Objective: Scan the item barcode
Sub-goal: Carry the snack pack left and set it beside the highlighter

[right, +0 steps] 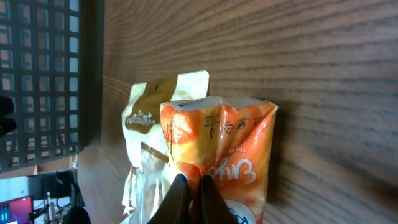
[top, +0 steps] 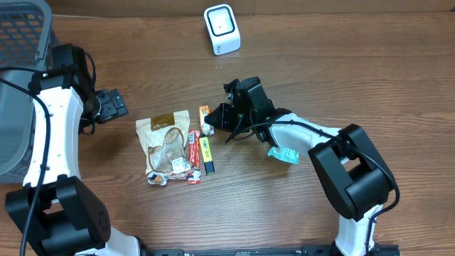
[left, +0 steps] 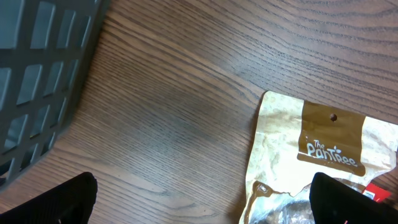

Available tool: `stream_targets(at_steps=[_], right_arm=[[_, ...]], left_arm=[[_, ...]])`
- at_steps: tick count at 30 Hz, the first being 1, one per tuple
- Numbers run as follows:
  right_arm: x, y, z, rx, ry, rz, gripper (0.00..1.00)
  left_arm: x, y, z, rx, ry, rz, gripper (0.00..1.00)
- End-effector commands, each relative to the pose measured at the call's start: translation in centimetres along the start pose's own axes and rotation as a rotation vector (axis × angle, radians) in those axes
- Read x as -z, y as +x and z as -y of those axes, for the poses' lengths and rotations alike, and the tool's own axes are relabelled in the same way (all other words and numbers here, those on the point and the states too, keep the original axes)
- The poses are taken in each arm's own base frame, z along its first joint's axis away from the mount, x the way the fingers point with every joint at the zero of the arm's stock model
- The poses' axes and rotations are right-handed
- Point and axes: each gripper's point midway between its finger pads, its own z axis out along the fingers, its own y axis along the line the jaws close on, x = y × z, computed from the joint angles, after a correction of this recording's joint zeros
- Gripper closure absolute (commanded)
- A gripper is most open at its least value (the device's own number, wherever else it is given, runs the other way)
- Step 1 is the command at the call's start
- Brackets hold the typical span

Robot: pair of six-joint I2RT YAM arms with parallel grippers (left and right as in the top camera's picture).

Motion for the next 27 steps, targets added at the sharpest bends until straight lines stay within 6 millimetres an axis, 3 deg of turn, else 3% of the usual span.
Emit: stream_targets(at_steps=[1, 18, 24, 27], right_arm=[[-0.1, 0.0, -0.3, -0.019, -0.021, 0.004, 0.96], [-0.8, 1.2, 0.1, -0.025, 0.024, -0.008, 0.96], [-0.7, 1.4, 1.8, -0.055, 0.108, 0.000, 0.96], [-0.7, 1.3, 1.7, -0.053, 0.103, 0.002, 0.92]], left_arm=[[0.2, -0.1, 0.1, -0.013, 0.003, 0.005, 0.00], [0.2, -0.1, 0.1, -0.013, 0.003, 0.005, 0.00], [0.2, -0.1, 0.1, -0.013, 0.003, 0.005, 0.00], [0.2, -0.1, 0.1, -0.013, 0.002, 0.005, 0.00]])
